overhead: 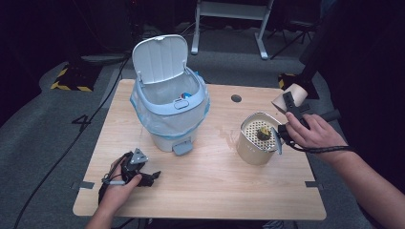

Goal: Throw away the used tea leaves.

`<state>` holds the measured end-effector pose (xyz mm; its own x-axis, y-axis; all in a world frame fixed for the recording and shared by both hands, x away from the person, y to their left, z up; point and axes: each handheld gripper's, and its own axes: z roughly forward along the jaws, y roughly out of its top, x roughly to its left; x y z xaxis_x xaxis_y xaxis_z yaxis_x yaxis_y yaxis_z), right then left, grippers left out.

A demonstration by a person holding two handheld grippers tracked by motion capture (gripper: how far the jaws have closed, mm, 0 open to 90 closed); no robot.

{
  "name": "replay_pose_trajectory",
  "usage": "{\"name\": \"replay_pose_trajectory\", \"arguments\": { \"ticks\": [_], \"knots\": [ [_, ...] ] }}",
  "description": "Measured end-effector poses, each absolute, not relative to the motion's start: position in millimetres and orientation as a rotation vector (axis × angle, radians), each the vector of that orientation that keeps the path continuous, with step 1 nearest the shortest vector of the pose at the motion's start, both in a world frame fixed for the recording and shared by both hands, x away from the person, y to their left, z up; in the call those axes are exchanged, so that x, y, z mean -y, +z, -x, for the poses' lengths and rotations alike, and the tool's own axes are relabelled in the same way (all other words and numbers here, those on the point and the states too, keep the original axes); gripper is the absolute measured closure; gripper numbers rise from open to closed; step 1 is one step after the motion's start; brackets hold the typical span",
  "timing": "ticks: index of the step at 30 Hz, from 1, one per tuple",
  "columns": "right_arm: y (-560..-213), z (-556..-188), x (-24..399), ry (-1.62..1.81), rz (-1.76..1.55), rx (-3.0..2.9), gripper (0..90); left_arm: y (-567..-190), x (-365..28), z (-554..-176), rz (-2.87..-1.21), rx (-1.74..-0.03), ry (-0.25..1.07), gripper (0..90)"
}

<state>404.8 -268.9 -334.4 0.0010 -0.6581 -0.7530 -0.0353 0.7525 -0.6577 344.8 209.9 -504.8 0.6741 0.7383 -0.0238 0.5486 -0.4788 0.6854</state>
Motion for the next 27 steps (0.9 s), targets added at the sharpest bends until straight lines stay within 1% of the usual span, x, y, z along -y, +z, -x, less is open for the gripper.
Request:
{"name": "replay_pose_trajectory", "arguments": {
  "ticks": [2,3,4,5,6,9,10,11,15,16,17,19,23,27],
  "knots": [
    [-332,-405,270,-0.494,0.563,-1.533,42.4,-505,-210,-345,-2.207,-0.986,0.36,11.9],
    [-328,-406,271,-0.405,0.505,-1.598,41.8,-505,-210,-345,-2.207,-0.986,0.36,12.0],
    [-328,-406,271,-0.405,0.505,-1.598,41.8,-505,-210,-345,-2.207,-0.986,0.36,12.0],
    [-323,-407,275,-0.272,0.413,-1.684,41.3,-505,-210,-345,-2.207,-0.986,0.36,12.0],
    [-323,-407,275,-0.272,0.413,-1.684,41.3,-505,-210,-345,-2.206,-0.986,0.36,12.0],
    [-307,-415,288,0.042,0.186,-1.838,40.3,-505,-210,-345,-2.207,-0.986,0.36,11.9],
    [-307,-415,288,0.042,0.186,-1.838,40.3,-505,-210,-345,-2.207,-0.986,0.36,11.9],
    [-304,-416,293,0.125,0.127,-1.873,40.0,-505,-210,-345,-2.207,-0.986,0.36,11.9],
    [-296,-421,313,0.552,-0.167,-1.988,38.9,-505,-210,-345,-2.207,-0.986,0.36,11.9],
    [-295,-422,317,0.642,-0.236,-1.996,38.5,-505,-210,-345,-2.207,-0.986,0.36,11.9],
    [-295,-426,326,0.819,-0.35,-2.018,37.7,-505,-210,-345,-2.206,-0.986,0.36,11.9],
    [-296,-427,330,0.884,-0.393,-2.027,37.3,-505,-210,-345,-2.206,-0.986,0.36,11.9],
    [-305,-435,346,1.223,-0.635,-2.063,34.4,-505,-210,-345,-2.208,-0.986,0.359,11.9],
    [-309,-439,353,1.357,-0.762,-2.077,33.6,-505,-210,-345,-2.208,-0.986,0.359,11.9]
  ]
}}
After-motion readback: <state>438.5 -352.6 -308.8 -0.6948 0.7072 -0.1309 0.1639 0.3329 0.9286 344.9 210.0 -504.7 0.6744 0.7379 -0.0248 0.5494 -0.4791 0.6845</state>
